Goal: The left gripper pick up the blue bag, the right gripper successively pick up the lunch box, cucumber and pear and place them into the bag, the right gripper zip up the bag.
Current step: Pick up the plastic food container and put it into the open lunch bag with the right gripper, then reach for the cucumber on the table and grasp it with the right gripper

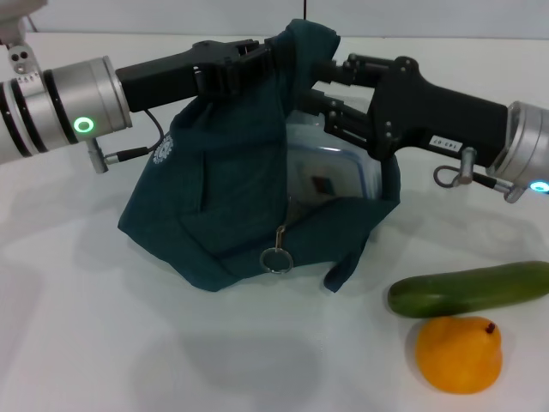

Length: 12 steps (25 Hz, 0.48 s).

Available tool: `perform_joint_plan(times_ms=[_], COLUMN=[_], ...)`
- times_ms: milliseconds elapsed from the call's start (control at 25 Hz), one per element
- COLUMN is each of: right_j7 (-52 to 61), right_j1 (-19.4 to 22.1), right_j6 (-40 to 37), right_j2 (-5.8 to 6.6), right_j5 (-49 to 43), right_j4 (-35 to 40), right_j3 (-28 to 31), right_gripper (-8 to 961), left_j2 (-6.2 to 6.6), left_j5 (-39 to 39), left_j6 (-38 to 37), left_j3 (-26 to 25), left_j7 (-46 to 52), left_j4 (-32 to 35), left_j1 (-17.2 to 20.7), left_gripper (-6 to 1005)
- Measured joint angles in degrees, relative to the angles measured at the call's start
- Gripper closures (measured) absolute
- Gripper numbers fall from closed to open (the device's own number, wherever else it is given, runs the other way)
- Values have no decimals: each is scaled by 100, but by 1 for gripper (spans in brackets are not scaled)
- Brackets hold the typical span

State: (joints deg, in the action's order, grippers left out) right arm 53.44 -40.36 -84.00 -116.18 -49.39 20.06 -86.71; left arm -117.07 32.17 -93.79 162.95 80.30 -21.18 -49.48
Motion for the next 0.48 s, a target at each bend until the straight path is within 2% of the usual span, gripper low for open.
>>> perform_joint_plan(times_ms=[40, 200, 240, 440, 480], right_j7=[9, 4, -16, 11, 34], right_j1=[13, 200, 516, 1315, 1427], right_j6=[-3, -43, -66, -58, -4], right_j2=[0, 17, 63, 125, 163], right_j5=[22, 197, 380, 401, 390], right_j4=[33, 237, 527, 996, 1000], right_j3=[17, 29, 110, 734, 784], right_gripper=[811, 661, 624, 394, 380], left_j2=[1, 14, 15, 53, 64], left_j5=[0, 6, 7, 11, 13], left_j6=[0, 3, 4, 5, 6], left_j3=[0, 0, 0, -1, 0], left_j7=[0, 8, 9, 9, 2], left_j4=[0, -20, -28, -53, -53], left_j1=[0, 18, 31, 129, 140], left_gripper=[897, 897, 897, 897, 897])
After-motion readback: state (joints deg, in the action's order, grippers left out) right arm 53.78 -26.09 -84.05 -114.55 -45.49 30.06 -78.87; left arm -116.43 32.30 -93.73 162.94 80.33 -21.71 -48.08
